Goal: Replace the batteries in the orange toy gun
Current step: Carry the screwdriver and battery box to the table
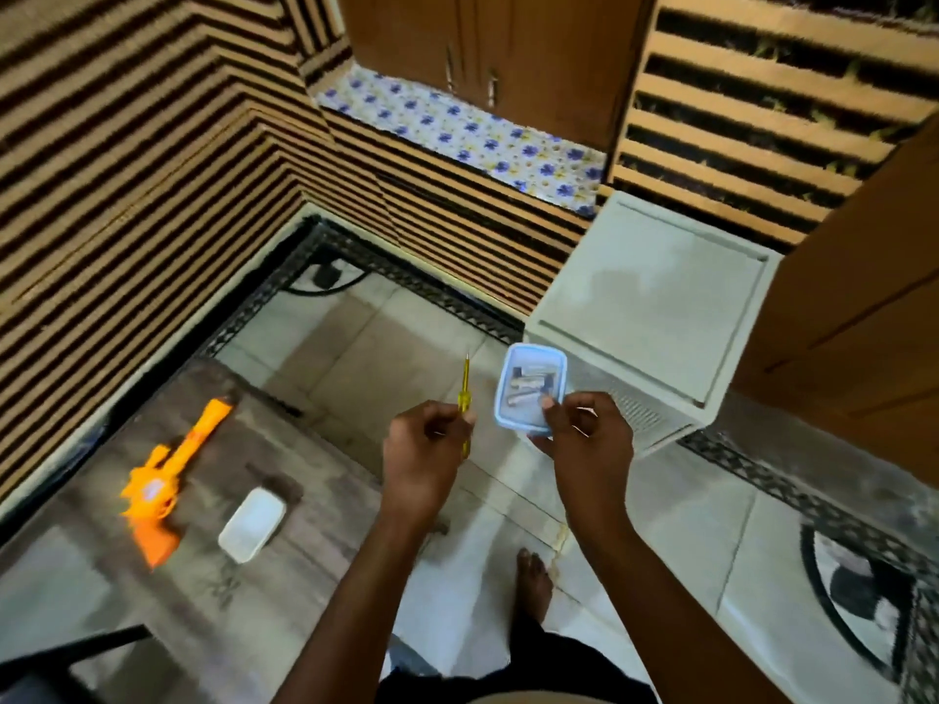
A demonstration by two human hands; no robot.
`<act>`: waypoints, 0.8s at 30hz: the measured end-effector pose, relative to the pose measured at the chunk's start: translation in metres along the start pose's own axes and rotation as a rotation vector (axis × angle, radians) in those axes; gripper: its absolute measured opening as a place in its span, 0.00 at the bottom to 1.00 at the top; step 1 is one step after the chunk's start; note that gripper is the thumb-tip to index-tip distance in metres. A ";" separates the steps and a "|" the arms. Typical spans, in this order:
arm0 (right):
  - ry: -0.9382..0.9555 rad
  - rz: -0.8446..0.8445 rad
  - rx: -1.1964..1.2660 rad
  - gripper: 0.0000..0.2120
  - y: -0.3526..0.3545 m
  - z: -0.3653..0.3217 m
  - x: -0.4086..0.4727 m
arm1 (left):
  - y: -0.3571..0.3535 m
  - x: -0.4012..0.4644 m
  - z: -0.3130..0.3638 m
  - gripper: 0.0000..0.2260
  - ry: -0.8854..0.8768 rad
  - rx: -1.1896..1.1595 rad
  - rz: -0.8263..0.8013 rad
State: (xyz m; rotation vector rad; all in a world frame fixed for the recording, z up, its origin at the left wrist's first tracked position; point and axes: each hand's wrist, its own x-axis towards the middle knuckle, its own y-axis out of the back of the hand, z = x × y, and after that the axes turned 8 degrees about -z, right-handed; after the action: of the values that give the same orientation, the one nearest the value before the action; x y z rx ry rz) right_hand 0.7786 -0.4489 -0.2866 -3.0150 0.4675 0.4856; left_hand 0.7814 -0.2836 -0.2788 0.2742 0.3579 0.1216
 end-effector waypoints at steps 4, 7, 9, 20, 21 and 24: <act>0.087 -0.077 -0.081 0.07 -0.040 -0.001 -0.058 | 0.060 -0.051 -0.025 0.08 -0.003 -0.057 0.055; 0.103 -0.121 -0.055 0.06 -0.069 0.006 -0.101 | 0.105 -0.087 -0.042 0.07 -0.016 -0.072 0.086; 0.103 -0.124 -0.033 0.06 -0.092 0.015 -0.135 | 0.139 -0.113 -0.055 0.08 -0.026 -0.105 0.088; -0.001 -0.064 0.065 0.07 -0.191 0.063 -0.275 | 0.278 -0.188 -0.124 0.06 0.022 -0.136 0.070; 0.004 -0.067 0.059 0.07 -0.195 0.065 -0.280 | 0.285 -0.190 -0.128 0.05 0.024 -0.140 0.067; 0.017 -0.060 0.044 0.07 -0.212 0.067 -0.284 | 0.305 -0.185 -0.137 0.06 0.036 -0.129 0.059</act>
State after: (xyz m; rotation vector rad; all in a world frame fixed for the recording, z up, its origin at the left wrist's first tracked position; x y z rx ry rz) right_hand 0.5662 -0.1591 -0.2600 -2.9831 0.3830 0.4395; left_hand 0.5386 0.0111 -0.2544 0.1549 0.3758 0.2070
